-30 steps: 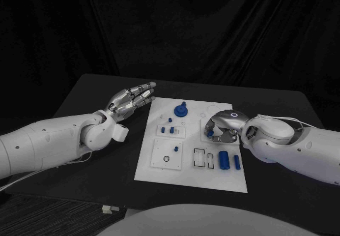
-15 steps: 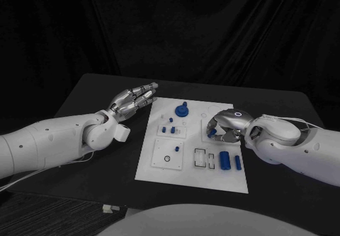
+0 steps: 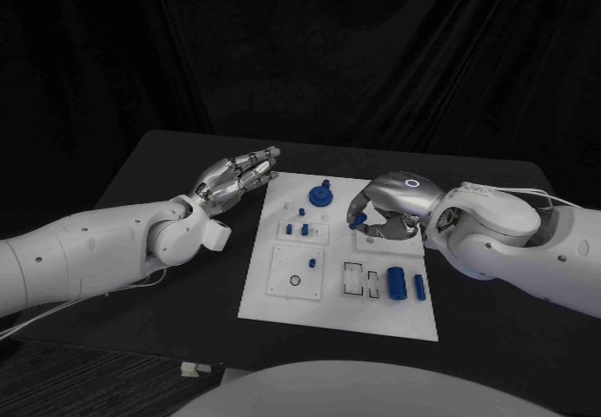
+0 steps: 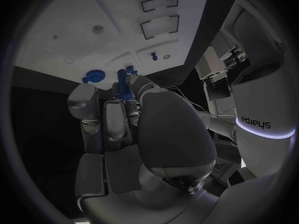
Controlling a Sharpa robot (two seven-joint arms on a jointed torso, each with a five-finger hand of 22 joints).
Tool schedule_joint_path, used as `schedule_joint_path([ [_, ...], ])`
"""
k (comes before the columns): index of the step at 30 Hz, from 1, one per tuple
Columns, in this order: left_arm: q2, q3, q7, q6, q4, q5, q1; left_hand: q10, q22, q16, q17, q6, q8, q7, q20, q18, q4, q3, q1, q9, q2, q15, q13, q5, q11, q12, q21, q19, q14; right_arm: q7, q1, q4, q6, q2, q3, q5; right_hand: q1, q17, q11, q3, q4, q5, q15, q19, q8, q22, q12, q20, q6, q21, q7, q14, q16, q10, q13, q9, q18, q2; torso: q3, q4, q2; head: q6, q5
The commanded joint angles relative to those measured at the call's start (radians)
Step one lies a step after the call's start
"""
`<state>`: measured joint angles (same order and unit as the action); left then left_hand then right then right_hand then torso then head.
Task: Assemble the parts on the task board
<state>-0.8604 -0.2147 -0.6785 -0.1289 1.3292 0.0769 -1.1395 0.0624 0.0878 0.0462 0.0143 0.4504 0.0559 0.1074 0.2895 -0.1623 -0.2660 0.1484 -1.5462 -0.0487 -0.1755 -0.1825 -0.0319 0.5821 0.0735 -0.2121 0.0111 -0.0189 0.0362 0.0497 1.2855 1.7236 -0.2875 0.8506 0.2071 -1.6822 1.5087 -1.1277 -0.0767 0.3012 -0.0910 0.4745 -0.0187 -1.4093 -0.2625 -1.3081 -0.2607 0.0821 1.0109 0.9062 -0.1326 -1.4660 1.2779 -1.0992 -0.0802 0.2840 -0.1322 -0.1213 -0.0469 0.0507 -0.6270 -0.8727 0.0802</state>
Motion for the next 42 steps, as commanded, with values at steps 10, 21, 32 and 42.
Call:
schedule_joint_path([
  [10, 0.009, 0.001, -0.114, -0.011, 0.002, -0.005, 0.003, -0.001, -0.008, 0.002, 0.000, 0.007, 0.004, 0.001, 0.002, -0.009, 0.000, -0.007, -0.013, -0.001, -0.003, -0.004, -0.001, 0.005, 0.007, -0.004, 0.004, -0.003, -0.003, -0.012, -0.034, -0.008, 0.056, -0.164, 0.000, -0.166, 0.003, 0.003, 0.006, 0.015, 0.005, -0.009, 0.005, 0.010, 0.010, -0.114, -0.003, 0.002, -0.018, 0.003, -0.001, -0.005, -0.007, -0.022, -0.004, -0.001, 0.020, -0.006, -0.0001, 0.0002, 0.000, 0.000, -0.005],
  [21, 0.006, 0.001, -0.113, -0.011, 0.002, -0.005, 0.003, -0.001, -0.008, 0.002, 0.000, 0.006, 0.004, 0.000, 0.002, -0.009, 0.000, -0.008, -0.013, -0.001, -0.003, -0.002, -0.001, 0.005, 0.006, -0.004, 0.004, -0.003, -0.004, -0.009, -0.065, -0.056, 0.135, -0.257, 0.000, -0.203, 0.001, -0.003, 0.005, 0.027, 0.012, -0.027, 0.006, 0.012, 0.022, -0.115, -0.001, 0.004, -0.025, 0.010, -0.004, -0.006, -0.003, -0.024, -0.005, -0.004, 0.020, -0.011, -0.0002, 0.0005, 0.000, 0.000, -0.001],
  [32, 0.005, 0.001, -0.110, -0.016, 0.002, -0.005, 0.003, -0.001, -0.009, 0.003, 0.001, 0.006, 0.004, 0.000, 0.001, -0.009, 0.000, -0.008, -0.013, -0.001, -0.003, -0.002, -0.001, 0.005, 0.006, -0.004, 0.004, -0.003, -0.003, -0.004, -0.106, -0.077, 0.149, -0.295, 0.000, -0.215, -0.004, -0.009, 0.004, 0.033, 0.014, -0.045, 0.007, 0.011, 0.034, -0.117, 0.001, 0.005, -0.031, 0.020, -0.005, -0.007, 0.002, -0.025, -0.006, -0.007, 0.022, -0.014, -0.0006, -0.0001, 0.000, 0.000, 0.000],
  [42, 0.003, 0.001, -0.108, -0.020, 0.002, -0.005, 0.003, -0.001, -0.008, 0.003, 0.001, 0.006, 0.004, 0.000, 0.001, -0.009, 0.000, -0.010, -0.014, 0.000, -0.005, -0.002, -0.001, 0.005, 0.006, -0.004, 0.004, -0.003, -0.003, -0.010, -0.130, -0.090, 0.136, -0.315, 0.000, -0.217, -0.006, -0.014, 0.004, 0.035, 0.014, -0.049, 0.007, 0.009, 0.035, -0.118, 0.000, 0.005, -0.029, 0.028, -0.005, -0.008, 0.005, -0.027, -0.007, -0.007, 0.023, -0.014, -0.0004, 0.0001, 0.000, 0.000, 0.002],
])
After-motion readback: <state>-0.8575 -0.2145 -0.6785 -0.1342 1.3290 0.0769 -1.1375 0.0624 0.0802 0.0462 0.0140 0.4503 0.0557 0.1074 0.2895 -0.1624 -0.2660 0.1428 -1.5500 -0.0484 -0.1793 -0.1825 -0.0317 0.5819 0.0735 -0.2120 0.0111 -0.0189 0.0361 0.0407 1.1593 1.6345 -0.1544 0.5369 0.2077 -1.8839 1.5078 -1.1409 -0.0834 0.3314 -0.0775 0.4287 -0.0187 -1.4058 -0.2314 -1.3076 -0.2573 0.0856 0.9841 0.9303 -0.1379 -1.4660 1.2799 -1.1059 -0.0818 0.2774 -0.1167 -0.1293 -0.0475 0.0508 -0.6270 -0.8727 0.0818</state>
